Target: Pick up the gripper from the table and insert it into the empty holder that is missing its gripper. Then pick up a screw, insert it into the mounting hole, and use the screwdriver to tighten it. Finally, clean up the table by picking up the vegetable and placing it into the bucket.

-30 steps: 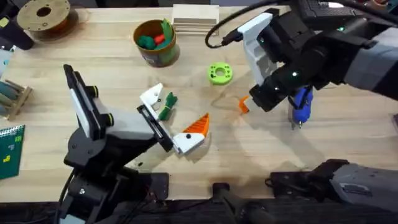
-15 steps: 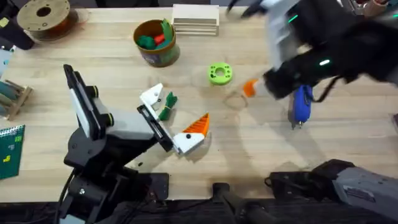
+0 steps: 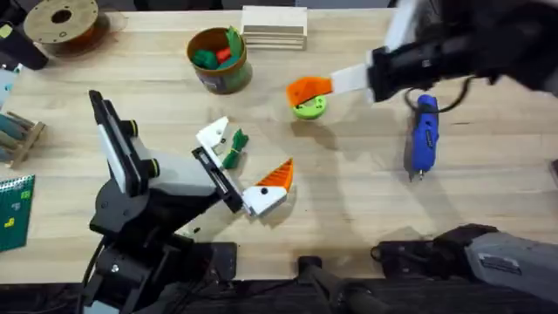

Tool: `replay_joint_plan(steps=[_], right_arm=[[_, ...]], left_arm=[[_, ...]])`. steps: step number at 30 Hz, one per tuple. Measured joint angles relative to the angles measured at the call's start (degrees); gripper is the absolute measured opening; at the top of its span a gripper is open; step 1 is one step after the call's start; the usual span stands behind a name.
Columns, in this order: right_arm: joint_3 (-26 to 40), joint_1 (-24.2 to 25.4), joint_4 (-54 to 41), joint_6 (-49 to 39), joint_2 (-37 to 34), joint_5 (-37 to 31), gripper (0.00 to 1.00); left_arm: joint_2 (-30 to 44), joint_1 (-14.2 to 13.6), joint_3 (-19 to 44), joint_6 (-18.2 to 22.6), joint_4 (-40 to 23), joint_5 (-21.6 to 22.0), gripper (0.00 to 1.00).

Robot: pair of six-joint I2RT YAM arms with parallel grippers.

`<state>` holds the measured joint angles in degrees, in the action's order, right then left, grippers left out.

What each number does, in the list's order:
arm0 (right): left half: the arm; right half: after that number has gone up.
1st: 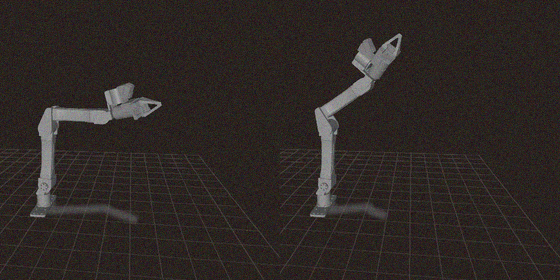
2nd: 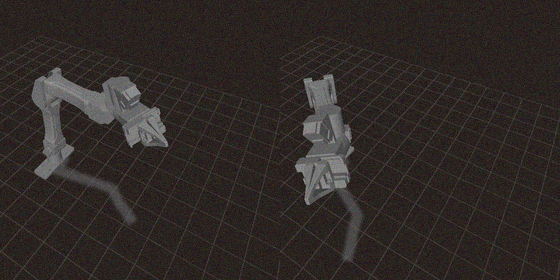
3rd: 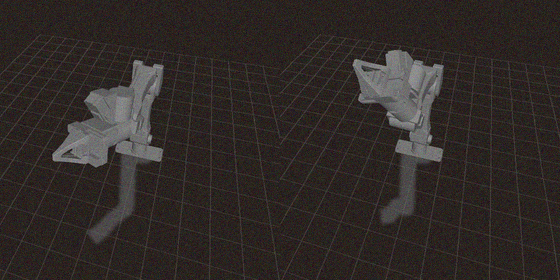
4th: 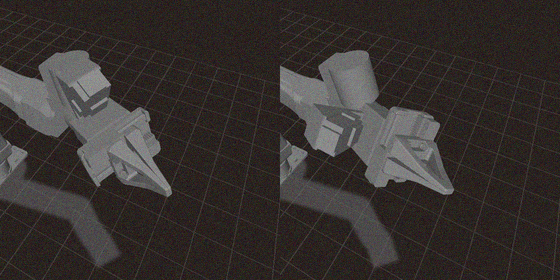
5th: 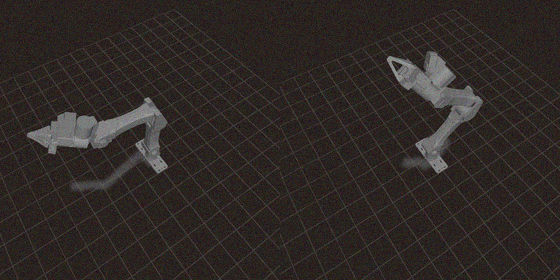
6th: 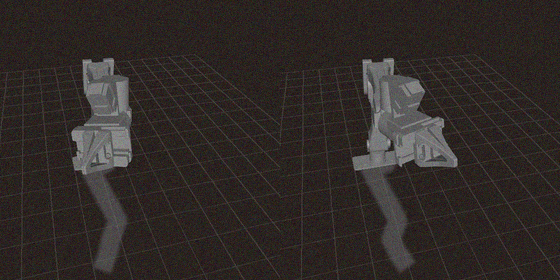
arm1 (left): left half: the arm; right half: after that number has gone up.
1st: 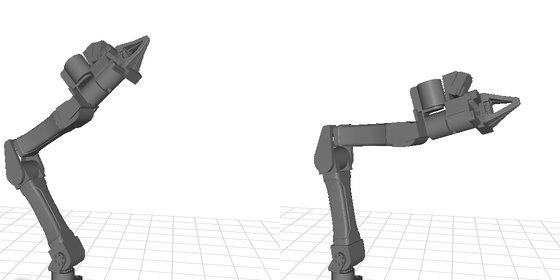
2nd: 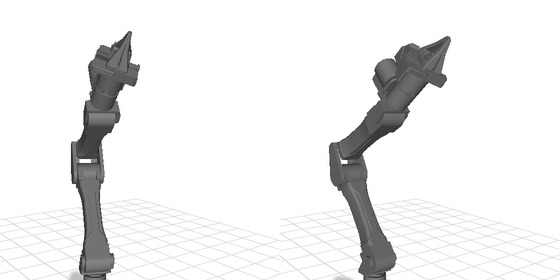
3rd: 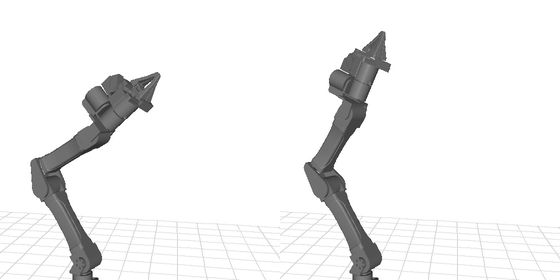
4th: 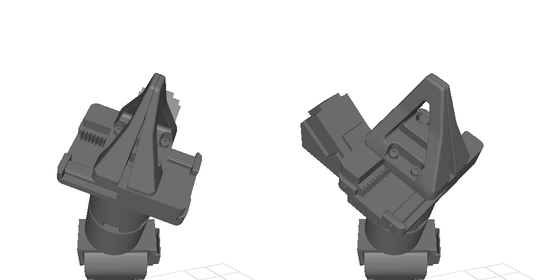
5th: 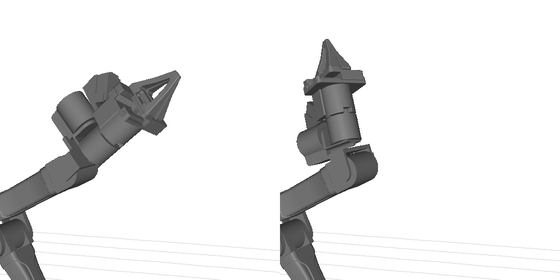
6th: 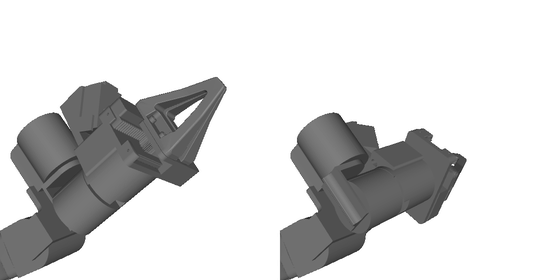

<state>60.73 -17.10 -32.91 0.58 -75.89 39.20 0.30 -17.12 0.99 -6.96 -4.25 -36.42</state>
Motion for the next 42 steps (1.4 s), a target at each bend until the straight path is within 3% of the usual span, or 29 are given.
replay_joint_plan(steps=[4,5,12,20,37,42], right_arm=[[0.00,-3.67,1.80,4.48,-3.55,4.76,0.018],[0.00,-5.13,3.75,8.37,-5.11,9.31,0.018],[0.00,-6.84,5.93,16.67,-9.00,19.36,0.018],[0.00,-10.97,13.39,24.22,-15.65,25.29,0.018],[0.00,-10.99,18.24,32.41,-19.12,29.54,0.018],[0.00,-10.74,23.40,34.56,-22.43,32.96,0.018]], left_arm=[[0.00,0.00,0.00,0.00,-0.02,0.00,0.987],[0.02,0.00,0.00,0.00,-0.02,0.00,0.987],[0.01,0.00,0.00,0.01,-0.01,0.00,0.987],[0.00,0.11,0.00,-0.37,-0.04,0.72,0.987],[0.02,0.24,0.00,-0.78,-0.02,2.26,0.987],[0.02,0.43,0.00,-1.05,-0.04,3.49,0.987]])
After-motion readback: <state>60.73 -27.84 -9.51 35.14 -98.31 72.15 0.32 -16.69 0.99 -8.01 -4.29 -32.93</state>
